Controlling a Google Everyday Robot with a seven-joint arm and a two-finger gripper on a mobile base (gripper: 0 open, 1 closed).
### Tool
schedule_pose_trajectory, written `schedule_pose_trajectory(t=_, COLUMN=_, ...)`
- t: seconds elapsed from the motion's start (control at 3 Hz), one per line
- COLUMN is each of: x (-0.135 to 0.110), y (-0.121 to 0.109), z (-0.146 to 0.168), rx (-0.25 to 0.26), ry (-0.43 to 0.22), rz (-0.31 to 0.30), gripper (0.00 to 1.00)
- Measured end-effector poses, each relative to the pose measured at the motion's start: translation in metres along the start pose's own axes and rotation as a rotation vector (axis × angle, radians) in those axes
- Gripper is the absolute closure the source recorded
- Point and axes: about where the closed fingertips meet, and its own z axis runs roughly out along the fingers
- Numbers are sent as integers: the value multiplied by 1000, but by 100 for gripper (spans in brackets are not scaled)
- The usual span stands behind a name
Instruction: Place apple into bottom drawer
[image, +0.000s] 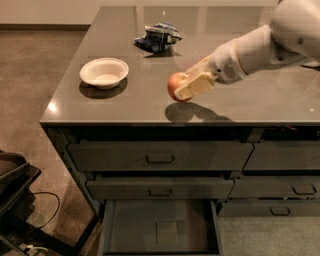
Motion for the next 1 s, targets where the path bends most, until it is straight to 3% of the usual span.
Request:
schedule_pose_trajectory(t=0.33, x=15, y=39, z=-34, rx=69, ry=33, rz=68, gripper=100)
schedule_pose_trajectory(t=0.67, x=38, y=94, z=-57, rx=121, ry=71, rz=160, gripper=100)
schedule_pose_trajectory(t=1.0, x=36, y=92, z=-57, rx=120, ry=67, rz=156, gripper=100)
